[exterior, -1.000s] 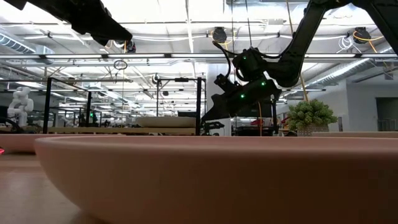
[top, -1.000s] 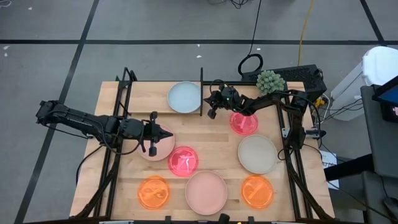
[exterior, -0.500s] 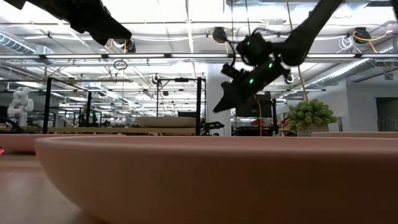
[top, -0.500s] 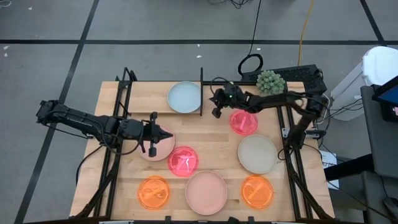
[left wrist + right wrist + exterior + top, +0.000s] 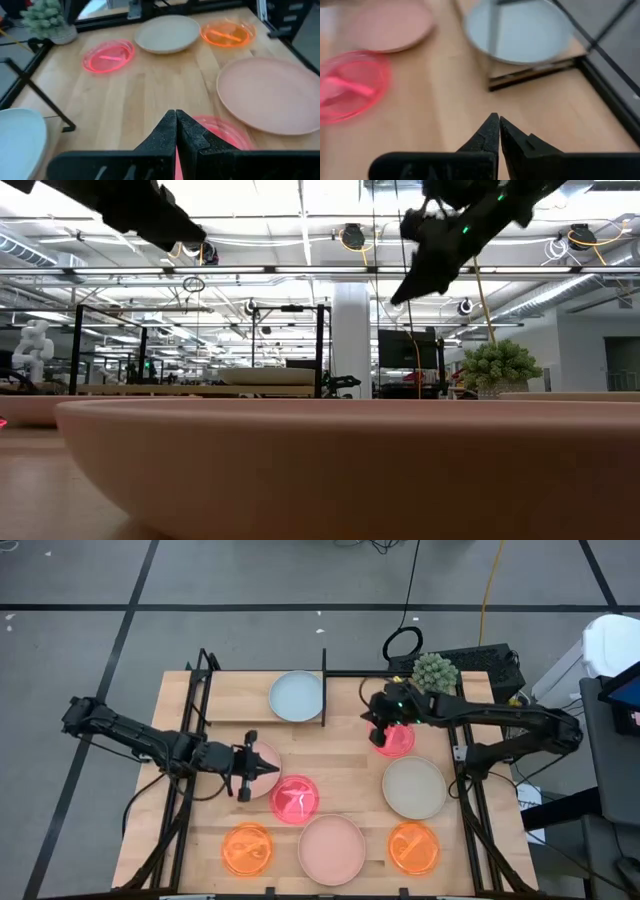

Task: Place and stack plates onto a shelf
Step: Put the bottom pink transparent plate on the shelf

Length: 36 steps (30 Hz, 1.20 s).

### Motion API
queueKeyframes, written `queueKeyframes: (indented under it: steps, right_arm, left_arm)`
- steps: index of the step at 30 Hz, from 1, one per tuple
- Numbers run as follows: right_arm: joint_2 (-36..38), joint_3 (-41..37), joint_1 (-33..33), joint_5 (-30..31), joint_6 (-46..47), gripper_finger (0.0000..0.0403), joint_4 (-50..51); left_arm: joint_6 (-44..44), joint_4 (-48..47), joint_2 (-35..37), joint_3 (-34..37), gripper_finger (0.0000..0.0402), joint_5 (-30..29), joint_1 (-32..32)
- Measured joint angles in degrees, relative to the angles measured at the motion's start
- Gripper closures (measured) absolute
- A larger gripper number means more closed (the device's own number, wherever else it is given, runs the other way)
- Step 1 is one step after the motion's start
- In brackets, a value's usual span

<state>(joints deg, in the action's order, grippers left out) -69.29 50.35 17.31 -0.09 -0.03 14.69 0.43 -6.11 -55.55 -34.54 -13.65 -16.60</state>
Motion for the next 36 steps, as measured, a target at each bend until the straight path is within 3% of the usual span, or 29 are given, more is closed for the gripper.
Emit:
queueKeyframes:
  steps: [6, 17, 36]
  right_arm:
    - [4.76, 0.0, -6.5, -0.03, -0.53, 0.0403, 0.7]
    - [5.9, 0.0, -11.85, -0.02, -0.64, 0.0403, 0.63]
    - [5.66, -2.8, -21.11, 0.24, 9.03, 0.0403, -4.69]
  left_arm:
    - [-2.17, 0.39, -8.54, 0.0, 0.0384, -0.47, -5.27]
    - [-8.28, 3.35, -20.69, -0.13, 0.027, -7.45, -17.71]
    - [-5.75, 0.09, -38.66, -15.1, 0.0264, -15.01, -27.22]
